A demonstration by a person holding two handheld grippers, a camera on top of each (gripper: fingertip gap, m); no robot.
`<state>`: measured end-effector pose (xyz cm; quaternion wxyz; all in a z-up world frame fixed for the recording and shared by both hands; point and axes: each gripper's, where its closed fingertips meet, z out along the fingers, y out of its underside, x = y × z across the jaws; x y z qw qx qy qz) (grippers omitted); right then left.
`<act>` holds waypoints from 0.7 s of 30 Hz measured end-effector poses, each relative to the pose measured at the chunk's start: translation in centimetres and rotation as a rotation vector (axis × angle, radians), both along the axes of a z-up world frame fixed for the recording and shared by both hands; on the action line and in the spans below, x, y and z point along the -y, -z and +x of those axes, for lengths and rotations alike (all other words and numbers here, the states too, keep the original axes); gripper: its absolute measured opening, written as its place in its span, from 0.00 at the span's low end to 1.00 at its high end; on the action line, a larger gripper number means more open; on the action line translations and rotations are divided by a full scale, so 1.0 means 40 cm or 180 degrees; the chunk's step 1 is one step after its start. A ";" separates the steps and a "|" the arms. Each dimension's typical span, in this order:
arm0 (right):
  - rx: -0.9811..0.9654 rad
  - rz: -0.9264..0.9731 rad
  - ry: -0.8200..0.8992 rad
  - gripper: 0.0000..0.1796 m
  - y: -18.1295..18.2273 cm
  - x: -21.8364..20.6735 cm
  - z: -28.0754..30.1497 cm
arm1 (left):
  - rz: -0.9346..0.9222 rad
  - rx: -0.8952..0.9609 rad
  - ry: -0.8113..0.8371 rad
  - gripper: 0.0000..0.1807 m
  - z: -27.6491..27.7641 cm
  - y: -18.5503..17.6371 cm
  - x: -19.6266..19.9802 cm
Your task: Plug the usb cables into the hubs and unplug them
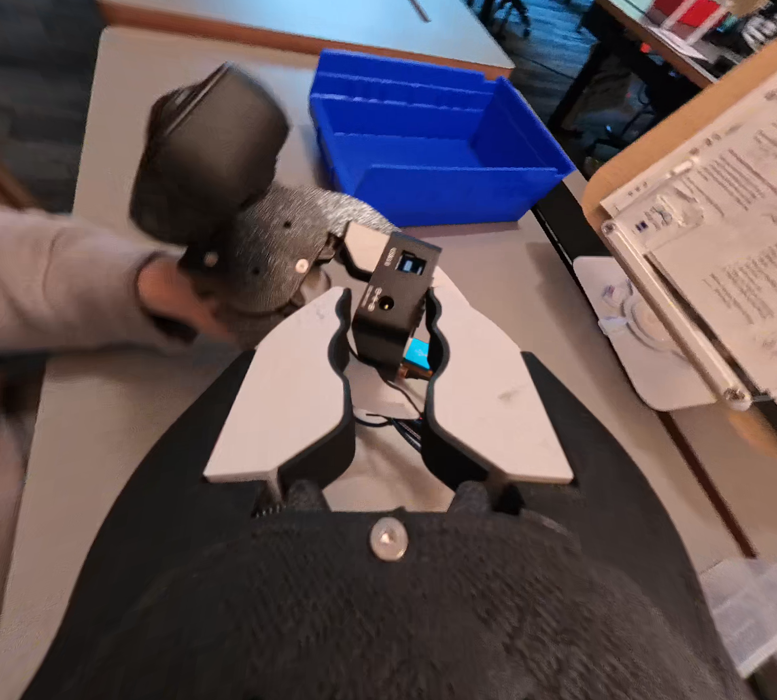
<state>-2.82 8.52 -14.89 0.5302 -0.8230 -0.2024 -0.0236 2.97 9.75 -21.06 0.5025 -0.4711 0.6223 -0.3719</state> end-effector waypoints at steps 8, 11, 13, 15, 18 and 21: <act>-0.0040 -0.0043 -0.1267 0.43 -0.021 0.061 -0.035 | -0.0676 -0.0124 0.1983 0.39 -0.063 0.000 0.152; -0.0082 -0.0274 -0.1454 0.40 0.018 0.062 -0.050 | -0.0536 -0.0246 0.2277 0.39 -0.077 0.006 0.183; 0.0102 -0.0222 -0.1475 0.36 0.034 0.052 -0.056 | -0.0471 -0.0349 0.2434 0.39 -0.087 0.009 0.202; 0.0132 -0.0226 -0.1422 0.33 0.035 0.047 -0.056 | -0.0396 -0.0378 0.2374 0.39 -0.080 0.014 0.195; 0.0047 0.0019 -0.1123 0.33 0.005 0.029 -0.038 | -0.0564 -0.0091 0.2154 0.39 -0.066 -0.023 0.167; -0.0276 0.0176 -0.1089 0.33 -0.017 0.022 -0.035 | -0.0774 0.0125 0.2079 0.42 -0.067 -0.060 0.157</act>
